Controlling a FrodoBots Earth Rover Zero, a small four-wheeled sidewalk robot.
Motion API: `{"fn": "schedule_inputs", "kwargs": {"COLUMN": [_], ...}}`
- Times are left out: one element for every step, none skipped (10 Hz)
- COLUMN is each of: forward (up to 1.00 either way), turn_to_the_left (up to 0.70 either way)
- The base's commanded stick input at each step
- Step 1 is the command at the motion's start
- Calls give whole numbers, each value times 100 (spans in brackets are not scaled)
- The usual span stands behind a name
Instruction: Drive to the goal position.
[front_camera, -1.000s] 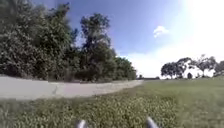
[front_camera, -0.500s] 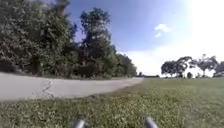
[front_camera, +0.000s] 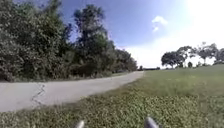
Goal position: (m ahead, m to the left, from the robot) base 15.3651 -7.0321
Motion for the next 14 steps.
{"fn": "schedule_inputs", "kwargs": {"forward": [70, 70, 70, 70, 70, 70, 70, 70, 70, 70, 70, 70, 70, 70], "turn_to_the_left": [0, 0, 0, 0, 0, 0, 0, 0, 0, 0, 0, 0, 0, 0]}}
